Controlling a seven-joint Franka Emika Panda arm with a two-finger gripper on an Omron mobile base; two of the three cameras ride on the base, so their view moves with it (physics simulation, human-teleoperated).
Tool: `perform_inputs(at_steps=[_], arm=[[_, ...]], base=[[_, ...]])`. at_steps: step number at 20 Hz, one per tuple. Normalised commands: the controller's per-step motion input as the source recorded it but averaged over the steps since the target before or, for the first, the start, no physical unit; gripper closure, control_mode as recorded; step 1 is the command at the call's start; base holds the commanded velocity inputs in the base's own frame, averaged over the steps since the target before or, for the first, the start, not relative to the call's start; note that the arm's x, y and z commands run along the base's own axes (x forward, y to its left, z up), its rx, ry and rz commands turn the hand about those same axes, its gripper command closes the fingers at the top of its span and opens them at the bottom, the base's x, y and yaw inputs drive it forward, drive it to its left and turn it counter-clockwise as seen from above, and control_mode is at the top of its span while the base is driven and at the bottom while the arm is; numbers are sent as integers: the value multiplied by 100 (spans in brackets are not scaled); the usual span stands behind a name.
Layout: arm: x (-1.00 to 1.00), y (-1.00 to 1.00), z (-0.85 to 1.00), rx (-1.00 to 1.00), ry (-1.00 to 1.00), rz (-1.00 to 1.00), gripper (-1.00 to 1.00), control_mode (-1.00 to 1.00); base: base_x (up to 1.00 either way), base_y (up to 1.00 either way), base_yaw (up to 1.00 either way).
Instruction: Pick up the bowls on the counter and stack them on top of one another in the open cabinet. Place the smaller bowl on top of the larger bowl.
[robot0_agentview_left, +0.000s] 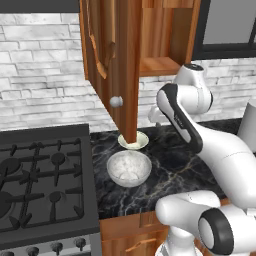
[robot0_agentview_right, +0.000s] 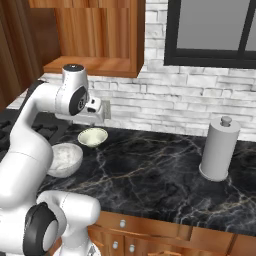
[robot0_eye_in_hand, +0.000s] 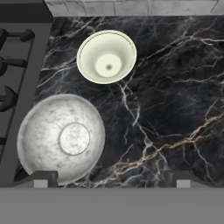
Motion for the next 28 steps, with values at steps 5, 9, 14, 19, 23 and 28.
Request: perform_inputs(at_steps=[5, 9, 14, 19, 23, 28], arm=[[-3, 4, -12, 6, 0, -3, -100, -100], [-5, 5, -14, 4, 0, -4, -100, -100], [-5, 6, -16, 3, 0, -4, -100, -100], [0, 0, -12, 5, 0, -6, -100, -100], [0, 0, -14, 5, -1, -6, -100, -100], [0, 0, -18, 4, -5, -6, -100, -100]], base=[[0, 0, 0], [0, 0, 0], [0, 0, 0], [0, 0, 0], [0, 0, 0], [0, 0, 0]])
